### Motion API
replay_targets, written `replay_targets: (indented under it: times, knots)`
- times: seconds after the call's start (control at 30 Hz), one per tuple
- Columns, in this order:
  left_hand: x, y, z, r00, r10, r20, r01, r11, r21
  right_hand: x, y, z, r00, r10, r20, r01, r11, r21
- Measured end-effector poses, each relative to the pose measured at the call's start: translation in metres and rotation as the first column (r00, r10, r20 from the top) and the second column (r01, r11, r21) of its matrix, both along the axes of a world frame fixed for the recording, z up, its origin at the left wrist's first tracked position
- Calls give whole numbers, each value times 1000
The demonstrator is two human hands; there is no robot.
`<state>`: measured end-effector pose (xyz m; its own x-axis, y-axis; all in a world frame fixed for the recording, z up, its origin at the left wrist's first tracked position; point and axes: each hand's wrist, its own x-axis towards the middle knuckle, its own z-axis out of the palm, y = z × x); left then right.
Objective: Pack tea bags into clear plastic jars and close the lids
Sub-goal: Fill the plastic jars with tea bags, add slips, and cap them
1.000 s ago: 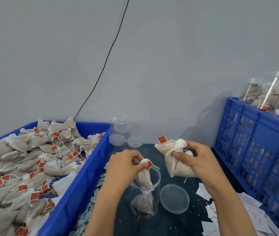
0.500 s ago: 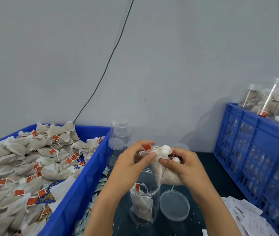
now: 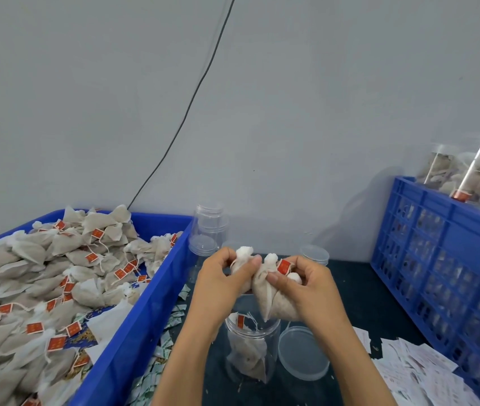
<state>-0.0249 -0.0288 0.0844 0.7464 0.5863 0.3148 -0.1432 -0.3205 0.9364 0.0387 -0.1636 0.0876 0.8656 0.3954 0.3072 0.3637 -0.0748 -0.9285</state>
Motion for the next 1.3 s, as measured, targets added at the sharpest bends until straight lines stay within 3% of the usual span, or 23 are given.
replay_targets:
  times: [0.07,0.1,0.17,0.2,0.4,0.47,0.57,0.67,0.77,0.83,0.97,1.2,1.3]
  knots:
    - [0,4,-3,996,58,-74,-48,991,125,3,-4,1,998,-55,-7,55,998,36]
    - [0,6,-5,985,106,-134,-65,958,280,5,-6,1,996,-91,-9,92,994,59]
    - [-2,8,-6,955,200,-218,-41,820,572,8,-11,3,988,-156,-22,157,982,108]
    - [-3,8,-6,947,215,-241,-13,770,637,10,-13,3,983,-179,-30,181,975,128]
    - [-3,3,-10,849,329,-413,190,539,821,12,-15,4,978,-198,-58,205,968,145]
    - [-3,2,-10,829,347,-439,231,503,833,12,-14,3,982,-179,-65,186,972,143]
    - [-3,1,-7,887,261,-381,192,542,818,12,-11,2,989,-142,-47,147,979,138]
    - [-4,0,-2,978,143,-152,37,598,801,11,-10,1,995,-97,-13,97,985,142]
    - [-6,-3,6,999,-17,31,-1,866,500,8,-9,2,999,-45,17,43,992,118]
    - [-7,-5,9,990,-133,48,110,938,328,5,-7,3,1000,-6,28,2,993,118]
    - [-7,-7,9,972,-235,-7,227,929,293,-3,-3,5,997,72,18,-73,992,106]
    - [-7,-5,8,979,-202,-6,196,943,268,-5,1,4,997,73,18,-73,997,20]
    - [-8,-2,9,993,-114,17,105,958,267,-5,-1,5,995,97,-1,-97,995,16]
